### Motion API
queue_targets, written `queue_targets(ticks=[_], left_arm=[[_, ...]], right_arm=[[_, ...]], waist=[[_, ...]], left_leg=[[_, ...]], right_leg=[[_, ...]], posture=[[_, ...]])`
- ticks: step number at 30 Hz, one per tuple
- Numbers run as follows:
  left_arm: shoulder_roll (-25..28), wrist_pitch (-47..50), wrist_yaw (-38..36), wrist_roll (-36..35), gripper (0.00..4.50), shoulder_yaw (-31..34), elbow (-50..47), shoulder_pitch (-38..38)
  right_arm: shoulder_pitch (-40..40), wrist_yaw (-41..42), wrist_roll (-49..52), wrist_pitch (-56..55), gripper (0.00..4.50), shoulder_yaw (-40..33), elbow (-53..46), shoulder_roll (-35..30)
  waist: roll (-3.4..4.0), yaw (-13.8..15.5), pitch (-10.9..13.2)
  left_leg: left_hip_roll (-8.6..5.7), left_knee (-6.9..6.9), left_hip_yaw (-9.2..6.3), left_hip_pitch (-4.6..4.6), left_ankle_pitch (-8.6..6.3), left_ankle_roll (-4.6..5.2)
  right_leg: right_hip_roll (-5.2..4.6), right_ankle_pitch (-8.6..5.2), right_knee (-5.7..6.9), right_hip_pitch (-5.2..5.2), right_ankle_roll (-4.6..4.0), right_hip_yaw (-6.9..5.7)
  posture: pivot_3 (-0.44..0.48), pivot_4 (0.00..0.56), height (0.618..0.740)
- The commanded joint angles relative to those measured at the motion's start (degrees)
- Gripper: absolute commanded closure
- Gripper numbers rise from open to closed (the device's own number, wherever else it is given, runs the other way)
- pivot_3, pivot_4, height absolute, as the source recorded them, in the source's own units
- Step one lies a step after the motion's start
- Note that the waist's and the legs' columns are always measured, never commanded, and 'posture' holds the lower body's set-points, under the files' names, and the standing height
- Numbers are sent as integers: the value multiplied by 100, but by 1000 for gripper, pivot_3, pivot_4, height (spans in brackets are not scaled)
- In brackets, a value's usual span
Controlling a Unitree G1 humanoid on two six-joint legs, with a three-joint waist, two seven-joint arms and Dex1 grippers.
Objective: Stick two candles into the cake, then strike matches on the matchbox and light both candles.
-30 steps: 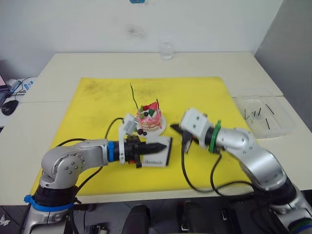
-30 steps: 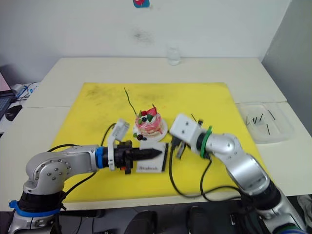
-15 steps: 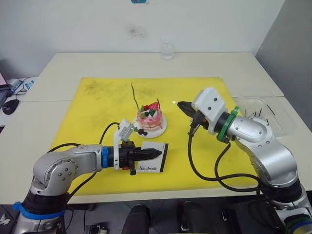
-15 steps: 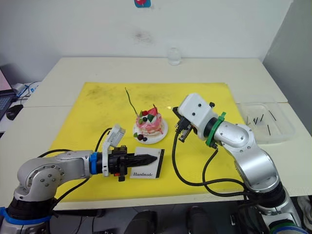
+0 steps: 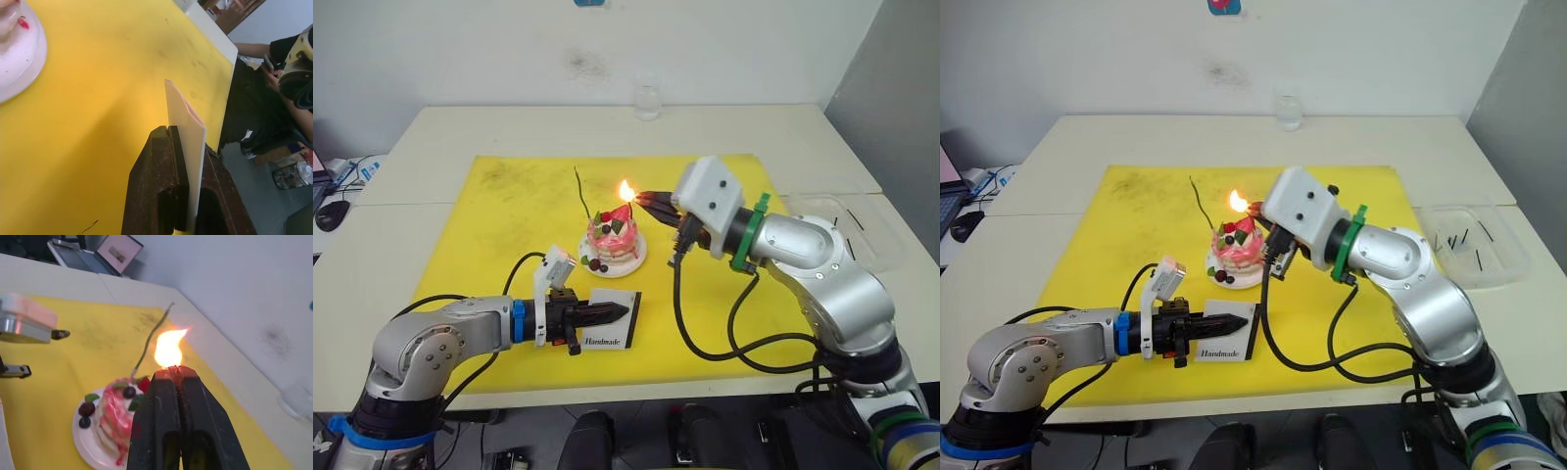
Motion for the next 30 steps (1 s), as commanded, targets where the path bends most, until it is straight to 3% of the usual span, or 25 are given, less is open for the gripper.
queue_targets(ticks=[1,14,30], left_arm=[[48,-142,-100,74,4500,40,-1,3],[-37,-164,-36,114,4500,2,-79,6],[-90,-262,-34,162,4500,-36,-66,0]], right_arm=[[-431,-85,-251,-364,4459,158,386,193],[-1313,-68,-1181,-1773,4459,791,2391,922],[-1590,121,-1655,-2653,4459,720,3348,1238]], waist=[[0,2,0],[0,3,0],[0,3,0]], left_leg=[[0,0,0,0,0,0],[0,-1,3,-3,0,0],[1,-1,1,-3,0,0]], right_leg=[[0,0,0,0,0,1],[-1,1,-2,-3,-2,3],[-2,1,0,-3,-3,2]], posture=[[0,150,740],[0,150,740],[0,150,740]])
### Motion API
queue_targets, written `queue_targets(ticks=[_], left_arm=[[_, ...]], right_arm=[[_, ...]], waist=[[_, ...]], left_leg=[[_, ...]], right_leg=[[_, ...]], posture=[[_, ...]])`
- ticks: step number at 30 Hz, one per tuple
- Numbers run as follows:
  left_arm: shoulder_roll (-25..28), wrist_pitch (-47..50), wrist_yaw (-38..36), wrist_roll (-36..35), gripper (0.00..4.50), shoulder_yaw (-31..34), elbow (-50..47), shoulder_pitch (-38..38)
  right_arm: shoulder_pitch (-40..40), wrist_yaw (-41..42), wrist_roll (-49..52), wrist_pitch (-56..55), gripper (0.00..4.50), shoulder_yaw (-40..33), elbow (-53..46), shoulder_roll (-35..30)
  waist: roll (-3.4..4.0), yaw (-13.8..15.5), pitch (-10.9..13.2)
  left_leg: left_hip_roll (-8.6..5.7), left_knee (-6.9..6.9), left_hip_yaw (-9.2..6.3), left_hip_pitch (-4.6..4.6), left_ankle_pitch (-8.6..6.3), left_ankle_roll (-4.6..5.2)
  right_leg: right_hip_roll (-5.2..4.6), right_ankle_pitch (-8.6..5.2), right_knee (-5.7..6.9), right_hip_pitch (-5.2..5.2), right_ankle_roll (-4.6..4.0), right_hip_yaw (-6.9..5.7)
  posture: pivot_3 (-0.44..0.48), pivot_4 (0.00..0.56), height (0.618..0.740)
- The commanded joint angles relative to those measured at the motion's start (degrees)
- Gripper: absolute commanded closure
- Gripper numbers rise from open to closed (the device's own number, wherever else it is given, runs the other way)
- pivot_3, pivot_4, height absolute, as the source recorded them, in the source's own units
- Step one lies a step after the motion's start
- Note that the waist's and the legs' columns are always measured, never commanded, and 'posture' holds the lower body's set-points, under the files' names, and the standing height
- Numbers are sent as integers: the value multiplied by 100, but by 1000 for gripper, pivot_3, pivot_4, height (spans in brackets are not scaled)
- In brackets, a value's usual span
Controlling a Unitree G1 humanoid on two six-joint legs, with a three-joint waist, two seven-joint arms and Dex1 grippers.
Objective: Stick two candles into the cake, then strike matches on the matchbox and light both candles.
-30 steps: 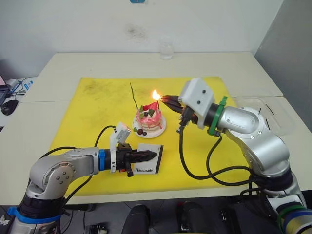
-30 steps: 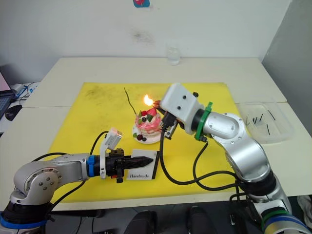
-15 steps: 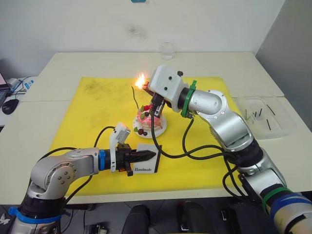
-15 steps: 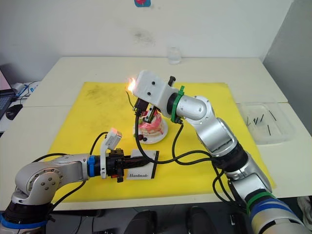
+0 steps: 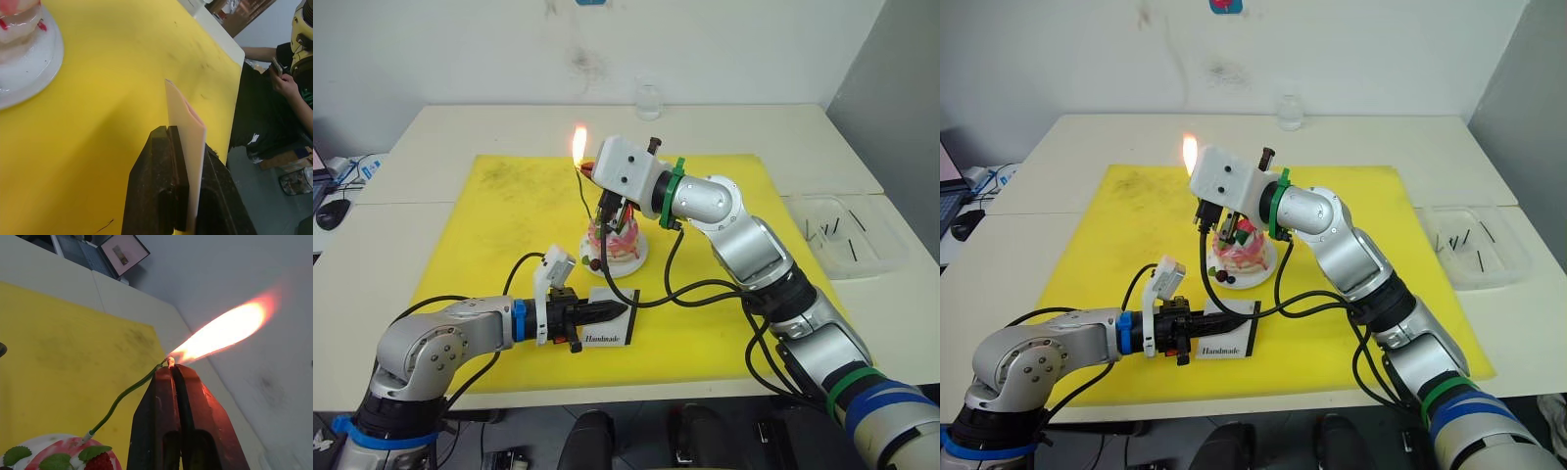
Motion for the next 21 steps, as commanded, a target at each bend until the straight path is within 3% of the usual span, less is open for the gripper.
queue_targets(ticks=[1,21], left_arm=[[-29,-121,-38,12,4500,13,-140,-31],[-62,-195,-88,44,4500,-37,-95,-55]], right_arm=[[-165,66,-74,-157,4459,-150,-98,35],[-130,164,-234,-193,4459,-174,74,42]], waist=[[0,0,0],[0,0,0]], left_leg=[[0,0,0,0,0,0],[0,0,0,0,0,0]], right_leg=[[0,0,0,0,0,0],[0,0,1,0,0,0]], posture=[[0,150,740],[0,150,740]])
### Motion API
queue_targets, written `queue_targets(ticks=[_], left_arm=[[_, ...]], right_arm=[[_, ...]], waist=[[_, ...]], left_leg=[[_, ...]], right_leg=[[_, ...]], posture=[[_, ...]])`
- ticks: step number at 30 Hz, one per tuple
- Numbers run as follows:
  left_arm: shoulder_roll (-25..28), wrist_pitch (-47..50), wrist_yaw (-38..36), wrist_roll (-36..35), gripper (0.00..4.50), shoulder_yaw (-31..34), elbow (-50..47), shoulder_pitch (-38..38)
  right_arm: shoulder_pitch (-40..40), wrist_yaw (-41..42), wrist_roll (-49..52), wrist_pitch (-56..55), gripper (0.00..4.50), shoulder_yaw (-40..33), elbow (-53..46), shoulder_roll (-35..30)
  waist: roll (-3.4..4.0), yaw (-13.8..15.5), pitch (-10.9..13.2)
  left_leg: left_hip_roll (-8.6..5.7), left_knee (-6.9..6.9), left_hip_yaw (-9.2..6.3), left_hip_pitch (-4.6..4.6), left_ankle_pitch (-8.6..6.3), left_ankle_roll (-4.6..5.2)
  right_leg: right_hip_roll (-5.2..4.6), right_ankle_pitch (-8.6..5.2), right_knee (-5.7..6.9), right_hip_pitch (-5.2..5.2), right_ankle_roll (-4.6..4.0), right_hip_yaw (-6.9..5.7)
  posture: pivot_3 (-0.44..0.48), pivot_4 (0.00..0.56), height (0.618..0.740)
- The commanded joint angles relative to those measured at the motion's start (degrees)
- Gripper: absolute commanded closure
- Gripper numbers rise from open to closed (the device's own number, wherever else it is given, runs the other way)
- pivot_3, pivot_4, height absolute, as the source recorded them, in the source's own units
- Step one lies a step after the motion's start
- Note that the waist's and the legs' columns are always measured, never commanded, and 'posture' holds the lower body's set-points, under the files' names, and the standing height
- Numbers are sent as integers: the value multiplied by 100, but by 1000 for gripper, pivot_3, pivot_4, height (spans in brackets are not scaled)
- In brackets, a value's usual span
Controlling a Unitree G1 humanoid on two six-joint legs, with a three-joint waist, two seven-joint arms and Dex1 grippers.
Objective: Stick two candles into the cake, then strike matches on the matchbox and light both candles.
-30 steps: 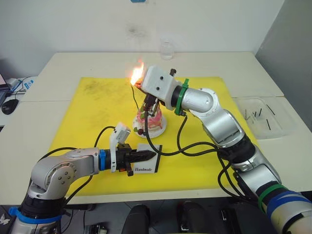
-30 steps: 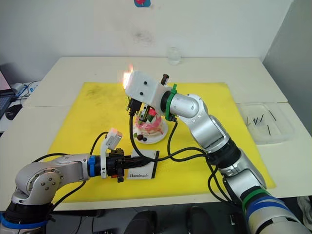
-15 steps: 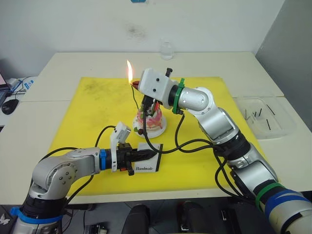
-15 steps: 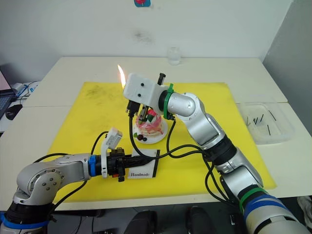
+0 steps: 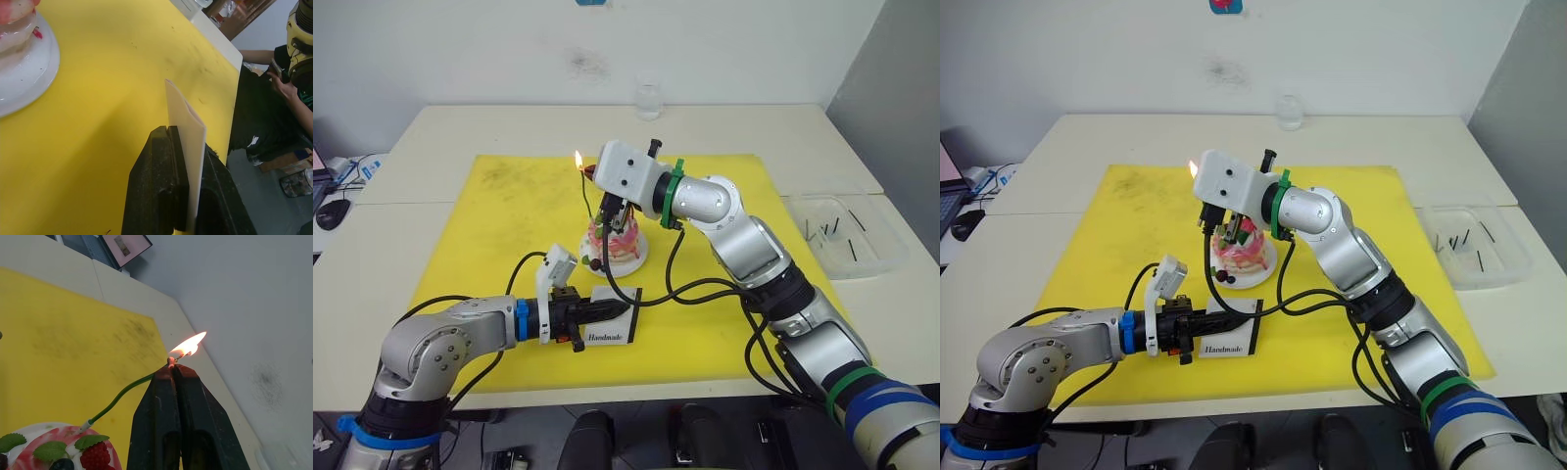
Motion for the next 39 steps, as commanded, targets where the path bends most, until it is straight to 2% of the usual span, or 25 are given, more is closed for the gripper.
queue_targets(ticks=[1,7,13,19,24,28,31,33,39], left_arm=[[5,-82,-79,2,4500,9,-98,-51],[-2,-82,-66,-1,4500,13,-107,-50],[-35,-14,20,-73,4500,46,-134,-91],[-132,97,98,-206,4500,62,-114,-209],[-246,208,134,-419,4500,114,-94,-267],[-334,262,233,-511,4500,113,-139,-279],[-387,232,285,-527,4500,91,-171,-223],[-452,208,353,-549,4500,81,-206,-164],[-604,146,435,-538,4500,27,-285,9]], right_arm=[[-117,51,-24,-74,4459,-166,-141,30],[-74,148,59,-11,4459,-211,-309,34],[24,456,402,303,4459,-433,-994,-45],[50,271,625,546,4459,-1075,-1538,-241],[338,1,486,815,4459,-1844,-1723,-950],[1131,-152,427,1255,4459,-2685,-1905,-1844],[1845,-374,462,1624,4459,-3310,-1970,-2259],[2227,-637,558,1914,4459,-3771,-1986,-2264],[2775,-1224,695,2380,4459,-4334,-1689,-2025]], waist=[[0,0,0],[0,0,0],[0,1,0],[0,6,0],[0,31,0],[0,88,0],[0,126,0],[0,108,0],[4,19,2]], left_leg=[[0,0,0,0,0,0],[0,0,0,0,0,0],[0,0,-1,-1,0,0],[0,1,-2,-1,0,0],[-6,1,1,-1,0,0],[-9,1,4,-5,0,0],[-11,-1,15,-6,-1,1],[-8,-3,23,-3,-1,1],[-1,-3,22,7,-1,1]], right_leg=[[0,0,0,0,0,0],[0,0,0,0,0,0],[0,0,-1,0,0,-1],[-1,0,0,0,1,-2],[-6,0,-2,2,1,-1],[-10,-1,-8,2,1,-2],[-12,-1,-11,0,2,7],[-10,-2,-9,-1,2,12],[2,-2,0,4,1,8]], posture=[[0,150,740],[0,150,740],[0,150,740],[0,150,740],[0,150,740],[0,150,740],[0,150,740],[0,150,740],[0,150,740]])
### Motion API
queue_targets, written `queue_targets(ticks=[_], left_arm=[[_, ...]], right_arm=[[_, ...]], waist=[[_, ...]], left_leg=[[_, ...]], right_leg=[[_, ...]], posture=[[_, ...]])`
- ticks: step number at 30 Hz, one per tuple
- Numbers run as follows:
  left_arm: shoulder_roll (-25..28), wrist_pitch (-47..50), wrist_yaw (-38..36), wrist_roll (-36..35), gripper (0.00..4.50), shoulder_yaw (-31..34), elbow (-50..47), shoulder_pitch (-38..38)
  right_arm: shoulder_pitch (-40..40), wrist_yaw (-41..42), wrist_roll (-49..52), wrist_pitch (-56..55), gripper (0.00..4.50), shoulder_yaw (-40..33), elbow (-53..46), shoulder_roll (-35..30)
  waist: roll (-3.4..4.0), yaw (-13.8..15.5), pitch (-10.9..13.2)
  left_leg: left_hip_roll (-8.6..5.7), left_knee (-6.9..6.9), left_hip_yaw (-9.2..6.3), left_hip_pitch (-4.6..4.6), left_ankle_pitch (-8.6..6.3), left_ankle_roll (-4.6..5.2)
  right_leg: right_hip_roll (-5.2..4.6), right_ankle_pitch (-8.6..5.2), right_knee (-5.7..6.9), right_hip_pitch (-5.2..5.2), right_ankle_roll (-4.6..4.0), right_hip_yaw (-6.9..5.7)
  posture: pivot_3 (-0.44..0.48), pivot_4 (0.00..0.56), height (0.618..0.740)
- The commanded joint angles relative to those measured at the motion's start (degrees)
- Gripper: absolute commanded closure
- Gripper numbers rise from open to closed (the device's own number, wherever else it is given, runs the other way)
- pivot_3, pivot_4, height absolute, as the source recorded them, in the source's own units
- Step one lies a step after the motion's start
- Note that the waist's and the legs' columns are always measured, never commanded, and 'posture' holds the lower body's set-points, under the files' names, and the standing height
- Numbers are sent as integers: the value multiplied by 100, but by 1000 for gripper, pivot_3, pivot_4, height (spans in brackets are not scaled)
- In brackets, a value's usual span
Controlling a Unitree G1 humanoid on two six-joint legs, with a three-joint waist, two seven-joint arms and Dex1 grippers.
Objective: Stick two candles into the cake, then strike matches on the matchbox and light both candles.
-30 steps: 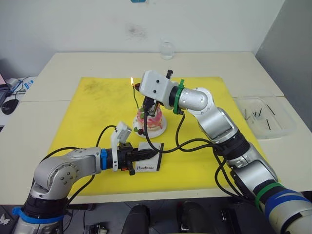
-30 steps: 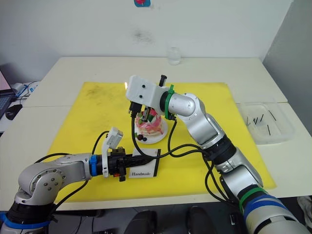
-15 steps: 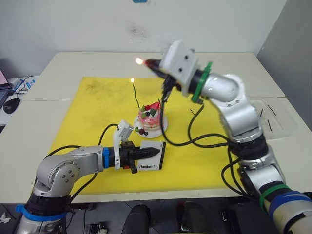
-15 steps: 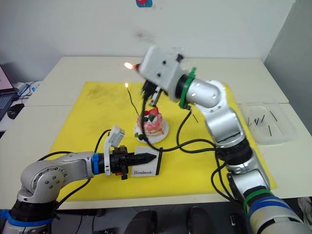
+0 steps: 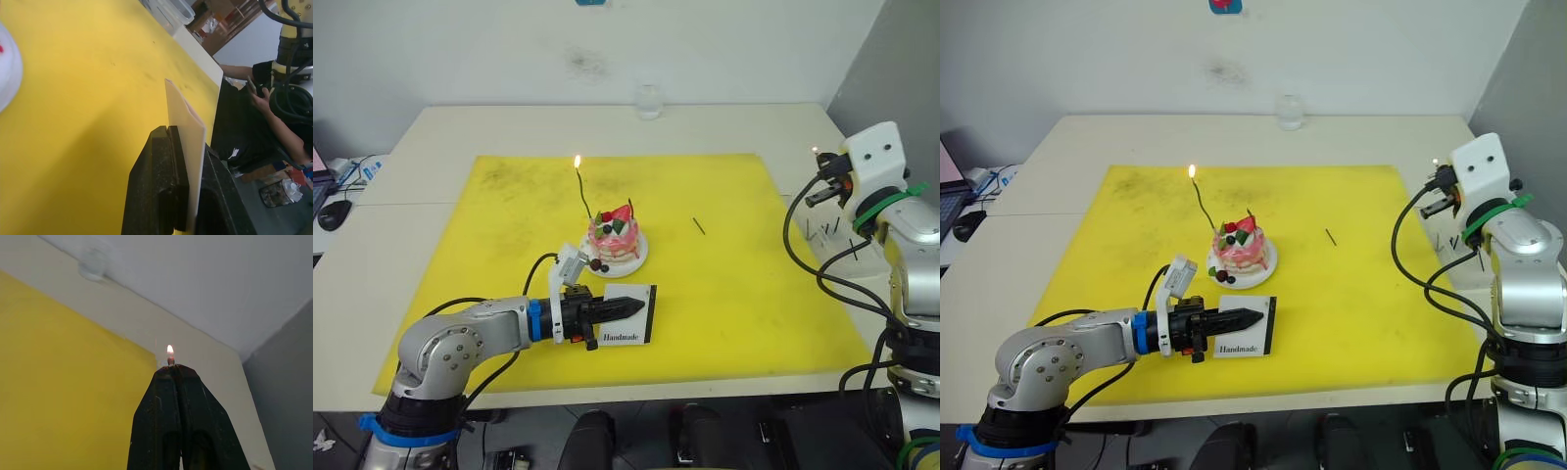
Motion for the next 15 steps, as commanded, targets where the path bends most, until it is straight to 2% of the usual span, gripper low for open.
queue_targets(ticks=[1,7,15], left_arm=[[-78,-110,30,-49,4500,-19,-201,98],[-215,-198,99,25,4500,-57,-217,152],[-229,-247,166,26,4500,-34,-272,231]], right_arm=[[139,-414,134,250,4459,-359,157,186],[-64,-1206,346,572,4459,-804,577,675],[-145,-1983,526,544,4459,-1193,1091,880]], waist=[[0,-8,0],[0,-19,0],[0,-14,0]], left_leg=[[1,0,1,0,0,0],[-5,2,9,-2,0,0],[-4,1,41,-5,0,0]], right_leg=[[0,0,-1,0,0,1],[0,2,0,-2,3,13],[0,2,-5,-3,4,16]], posture=[[0,150,740],[0,150,740],[0,150,740]])
